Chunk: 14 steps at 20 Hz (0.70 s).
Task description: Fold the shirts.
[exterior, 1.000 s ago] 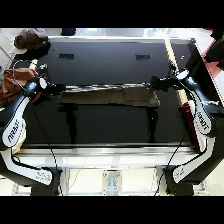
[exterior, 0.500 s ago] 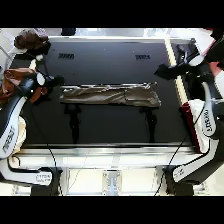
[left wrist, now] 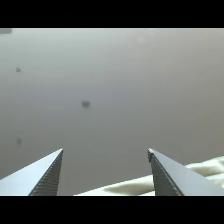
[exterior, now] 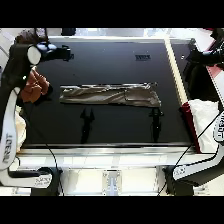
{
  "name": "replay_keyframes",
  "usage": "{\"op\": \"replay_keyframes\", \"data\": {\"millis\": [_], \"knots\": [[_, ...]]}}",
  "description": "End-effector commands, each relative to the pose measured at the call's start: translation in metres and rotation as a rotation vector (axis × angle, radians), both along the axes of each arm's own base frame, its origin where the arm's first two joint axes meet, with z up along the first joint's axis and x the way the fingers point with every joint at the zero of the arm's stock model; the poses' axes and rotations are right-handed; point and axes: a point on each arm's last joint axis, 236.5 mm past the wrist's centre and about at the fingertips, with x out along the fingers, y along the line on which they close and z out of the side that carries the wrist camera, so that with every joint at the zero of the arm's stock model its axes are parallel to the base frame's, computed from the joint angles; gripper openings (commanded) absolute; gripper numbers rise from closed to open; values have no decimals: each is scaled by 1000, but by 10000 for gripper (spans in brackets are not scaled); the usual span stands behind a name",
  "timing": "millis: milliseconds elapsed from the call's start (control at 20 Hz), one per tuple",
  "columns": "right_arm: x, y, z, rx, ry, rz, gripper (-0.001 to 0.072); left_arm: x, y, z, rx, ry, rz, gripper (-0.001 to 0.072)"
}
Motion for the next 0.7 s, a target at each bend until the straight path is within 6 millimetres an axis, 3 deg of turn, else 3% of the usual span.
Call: {"op": "replay_keyframes", "data": {"millis": [0, 50, 150, 200, 350, 450, 550, 650], "knots": [[27, -16, 22, 90, -142, -126, 314, 14, -43, -33, 37, 122, -67, 590], [28, -8, 6, 144, -102, -114, 330, 22, -54, -53, 43, 159, -80, 590], [21, 14, -48, 246, 64, -58, 448, 28, -75, -98, 71, 265, -109, 590], [15, 27, -80, 300, 159, -18, 460, 30, -83, -118, 83, 306, -120, 590], [3, 61, -148, 467, 345, 71, 516, 25, -92, -159, 105, 393, -133, 590], [-4, 82, -179, 581, 425, 121, 560, 21, -93, -170, 115, 426, -135, 590], [-12, 93, -203, 639, 496, 141, 664, 21, -93, -170, 115, 427, -135, 590], [-17, 97, -220, 645, 538, 147, 664, 21, -93, -170, 115, 427, -136, 591]]}}
